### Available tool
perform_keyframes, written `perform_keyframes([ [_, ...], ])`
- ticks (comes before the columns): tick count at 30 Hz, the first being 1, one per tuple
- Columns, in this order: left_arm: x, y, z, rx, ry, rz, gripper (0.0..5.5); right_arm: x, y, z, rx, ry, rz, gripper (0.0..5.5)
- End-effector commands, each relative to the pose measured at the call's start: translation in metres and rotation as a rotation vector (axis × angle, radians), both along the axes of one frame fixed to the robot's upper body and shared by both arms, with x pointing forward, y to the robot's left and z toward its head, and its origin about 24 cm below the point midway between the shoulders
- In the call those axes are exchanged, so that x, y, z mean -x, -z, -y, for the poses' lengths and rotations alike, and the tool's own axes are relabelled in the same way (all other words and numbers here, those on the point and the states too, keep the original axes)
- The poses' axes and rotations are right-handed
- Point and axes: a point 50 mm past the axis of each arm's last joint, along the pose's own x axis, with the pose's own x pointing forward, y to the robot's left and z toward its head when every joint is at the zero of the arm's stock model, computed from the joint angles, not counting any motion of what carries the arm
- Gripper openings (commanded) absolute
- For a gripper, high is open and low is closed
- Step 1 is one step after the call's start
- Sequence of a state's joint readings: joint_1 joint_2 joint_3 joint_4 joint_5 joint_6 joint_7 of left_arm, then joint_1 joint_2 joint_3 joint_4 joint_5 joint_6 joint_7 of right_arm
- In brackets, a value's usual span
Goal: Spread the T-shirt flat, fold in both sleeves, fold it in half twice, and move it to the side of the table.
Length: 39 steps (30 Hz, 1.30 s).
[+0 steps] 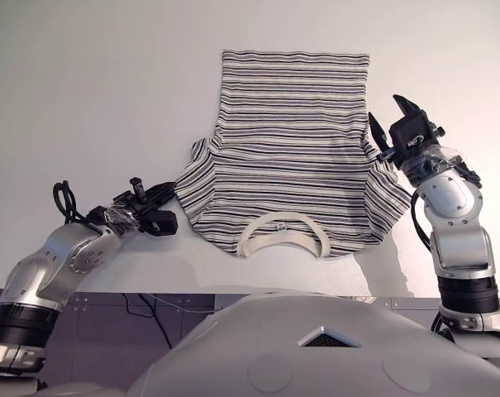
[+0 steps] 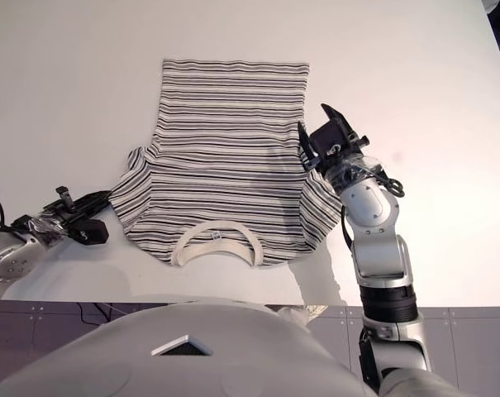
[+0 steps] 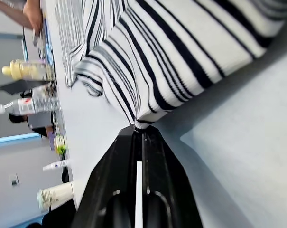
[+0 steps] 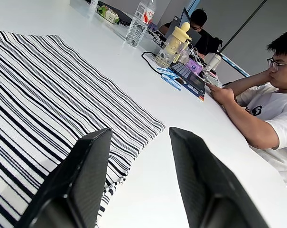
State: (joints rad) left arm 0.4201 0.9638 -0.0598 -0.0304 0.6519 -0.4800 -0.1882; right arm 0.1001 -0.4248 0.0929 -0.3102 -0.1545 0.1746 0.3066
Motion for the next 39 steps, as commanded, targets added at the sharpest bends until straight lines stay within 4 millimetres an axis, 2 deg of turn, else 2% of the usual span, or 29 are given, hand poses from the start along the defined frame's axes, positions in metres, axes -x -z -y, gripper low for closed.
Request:
perform_keyframes([
  [1, -0.004, -0.009, 0.001, 0.029, -0.06, 0.118, 0.11, 0.001, 0.002, 0.001, -0.003, 0.016, 0.001, 2.23],
  [6, -0.02, -0.024, 0.014, 0.099, -0.05, 0.262, 0.11, 0.002, 0.003, 0.004, -0.001, 0.022, -0.005, 2.23],
  [13, -0.017, -0.026, 0.047, 0.195, 0.072, 0.289, 0.11, -0.006, 0.002, 0.015, 0.02, 0.045, 0.004, 2.23],
  [17, -0.018, -0.018, 0.077, 0.263, 0.138, 0.251, 0.11, -0.01, 0.002, 0.017, 0.029, 0.032, 0.003, 2.23],
  [22, -0.02, 0.01, 0.101, 0.297, 0.111, 0.104, 0.11, -0.015, 0.007, 0.015, 0.037, 0.002, -0.018, 2.23],
  [25, -0.013, 0.019, 0.104, 0.31, 0.101, -0.005, 0.11, -0.017, 0.01, 0.019, 0.045, 0.012, -0.024, 2.23],
  [28, -0.007, 0.02, 0.104, 0.34, 0.079, -0.067, 0.64, -0.019, 0.013, 0.019, 0.05, 0.014, -0.027, 2.23],
  [37, 0.003, -0.002, 0.094, 0.372, 0.028, -0.076, 1.95, -0.018, 0.008, 0.026, 0.081, 0.011, -0.002, 2.23],
  [39, 0.011, -0.002, 0.092, 0.361, 0.031, -0.125, 1.95, -0.016, 0.006, 0.022, 0.092, -0.047, -0.011, 2.23],
])
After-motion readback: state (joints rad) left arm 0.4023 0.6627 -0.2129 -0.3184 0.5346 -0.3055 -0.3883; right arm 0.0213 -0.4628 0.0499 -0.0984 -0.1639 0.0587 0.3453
